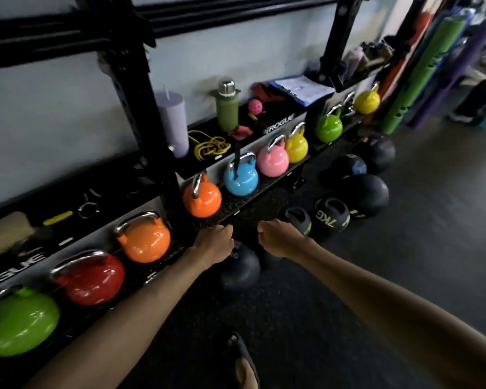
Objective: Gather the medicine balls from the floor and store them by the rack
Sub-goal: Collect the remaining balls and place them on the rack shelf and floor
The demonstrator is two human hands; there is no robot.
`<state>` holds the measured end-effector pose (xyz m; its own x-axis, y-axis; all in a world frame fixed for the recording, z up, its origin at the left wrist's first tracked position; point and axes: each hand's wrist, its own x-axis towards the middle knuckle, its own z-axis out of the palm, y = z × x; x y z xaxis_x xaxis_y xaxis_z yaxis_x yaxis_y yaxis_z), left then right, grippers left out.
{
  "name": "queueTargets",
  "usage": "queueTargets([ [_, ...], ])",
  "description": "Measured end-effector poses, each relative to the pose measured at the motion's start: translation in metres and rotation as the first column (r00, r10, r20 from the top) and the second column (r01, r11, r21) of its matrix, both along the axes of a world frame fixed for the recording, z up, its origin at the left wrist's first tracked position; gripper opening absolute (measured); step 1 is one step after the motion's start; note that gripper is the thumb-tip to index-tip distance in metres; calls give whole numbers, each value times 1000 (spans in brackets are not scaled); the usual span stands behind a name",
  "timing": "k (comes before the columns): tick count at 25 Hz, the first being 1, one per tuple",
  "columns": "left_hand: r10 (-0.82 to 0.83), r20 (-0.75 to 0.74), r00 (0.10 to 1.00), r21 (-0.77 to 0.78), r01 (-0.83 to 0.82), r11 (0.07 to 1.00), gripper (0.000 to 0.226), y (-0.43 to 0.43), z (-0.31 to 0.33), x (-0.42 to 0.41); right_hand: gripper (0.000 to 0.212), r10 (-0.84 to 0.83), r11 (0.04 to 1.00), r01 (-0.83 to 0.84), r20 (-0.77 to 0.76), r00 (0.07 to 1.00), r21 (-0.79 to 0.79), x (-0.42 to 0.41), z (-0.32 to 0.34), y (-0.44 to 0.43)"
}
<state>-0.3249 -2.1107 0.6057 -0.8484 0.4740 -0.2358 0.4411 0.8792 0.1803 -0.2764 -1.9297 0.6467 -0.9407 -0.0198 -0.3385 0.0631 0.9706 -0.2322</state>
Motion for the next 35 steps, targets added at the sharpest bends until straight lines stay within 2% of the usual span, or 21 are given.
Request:
queueTargets([
  [4,30,210,977,-46,-21,999,28,33,-58,-33,24,-58,997,65,166,984,-43,-31,-51,31],
  [9,95,403,910,-122,-50,991,34,48,-106,-60,25,-95,987,128,296,950,-93,-60,-103,53],
  [12,139,463,875,-146,-79,986,31,52,-133,-77,25,-96,984,143,354,930,-108,-80,-135,64],
  [16,268,521,811,-176,-206,963,29,64,-170,-99,35,-60,978,139,423,904,-158,-108,-180,79],
  [19,364,555,748,-192,-310,931,27,81,-208,-117,31,-36,969,152,498,866,-193,-129,-227,97],
  [25,498,606,620,-180,-504,845,21,119,-323,-139,29,-19,958,185,597,802,-217,-166,-352,136],
  [27,546,614,569,-186,-568,802,17,123,-376,-140,36,-34,952,219,642,766,-212,-173,-404,147],
  [30,633,610,476,-188,-689,700,16,117,-459,-144,59,-87,932,300,677,730,-204,-180,-492,156],
  [33,760,535,369,-117,-859,499,33,96,-522,-154,71,-198,854,475,711,675,-213,-186,-575,156],
  [35,816,509,272,-101,-923,370,40,77,-567,-164,74,-311,739,642,741,595,-206,-191,-631,153],
])
